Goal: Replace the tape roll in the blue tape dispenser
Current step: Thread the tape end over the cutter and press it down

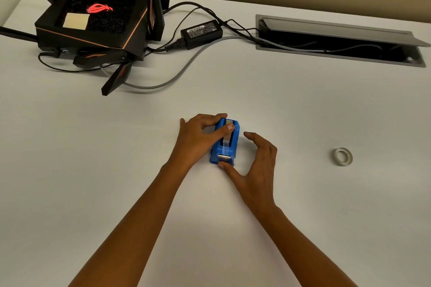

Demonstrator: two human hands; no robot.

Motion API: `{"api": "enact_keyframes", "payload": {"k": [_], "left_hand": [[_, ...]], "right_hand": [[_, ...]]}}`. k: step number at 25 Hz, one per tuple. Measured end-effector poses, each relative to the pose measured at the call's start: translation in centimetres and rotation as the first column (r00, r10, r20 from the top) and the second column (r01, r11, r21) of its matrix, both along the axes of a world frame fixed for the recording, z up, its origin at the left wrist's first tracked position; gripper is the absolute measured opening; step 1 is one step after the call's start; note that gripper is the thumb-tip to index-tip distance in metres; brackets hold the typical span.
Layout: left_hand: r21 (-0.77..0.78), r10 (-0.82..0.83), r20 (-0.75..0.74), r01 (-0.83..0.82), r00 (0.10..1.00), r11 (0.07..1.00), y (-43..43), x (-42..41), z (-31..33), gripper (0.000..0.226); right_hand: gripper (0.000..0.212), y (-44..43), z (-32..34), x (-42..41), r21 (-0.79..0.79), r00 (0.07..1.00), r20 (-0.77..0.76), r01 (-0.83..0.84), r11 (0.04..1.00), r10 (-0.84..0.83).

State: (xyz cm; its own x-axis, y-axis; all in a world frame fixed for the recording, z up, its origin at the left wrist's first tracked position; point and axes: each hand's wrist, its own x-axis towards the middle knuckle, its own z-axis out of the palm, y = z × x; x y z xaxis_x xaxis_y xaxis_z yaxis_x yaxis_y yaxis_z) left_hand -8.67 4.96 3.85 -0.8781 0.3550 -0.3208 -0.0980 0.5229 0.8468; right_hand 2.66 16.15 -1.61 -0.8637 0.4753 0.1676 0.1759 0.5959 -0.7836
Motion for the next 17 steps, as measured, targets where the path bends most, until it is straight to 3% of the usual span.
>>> {"api": "enact_keyframes", "payload": {"k": [7, 17], "left_hand": [[-0.068, -0.125, 0.003, 0.125, 0.992, 0.990, -0.2, -0.5, 0.4, 0.049], [0.016, 0.083, 0.003, -0.083, 0.997, 0.996, 1.0, 0.3, 0.1, 0.038]], "right_hand": [[0.072, 0.1, -0.2, 0.0, -0.047, 1.000, 0.025, -0.012, 0.999, 0.013], [0.069, 0.1, -0.2, 0.0, -0.025, 0.999, 0.040, -0.016, 1.000, 0.017]]}}
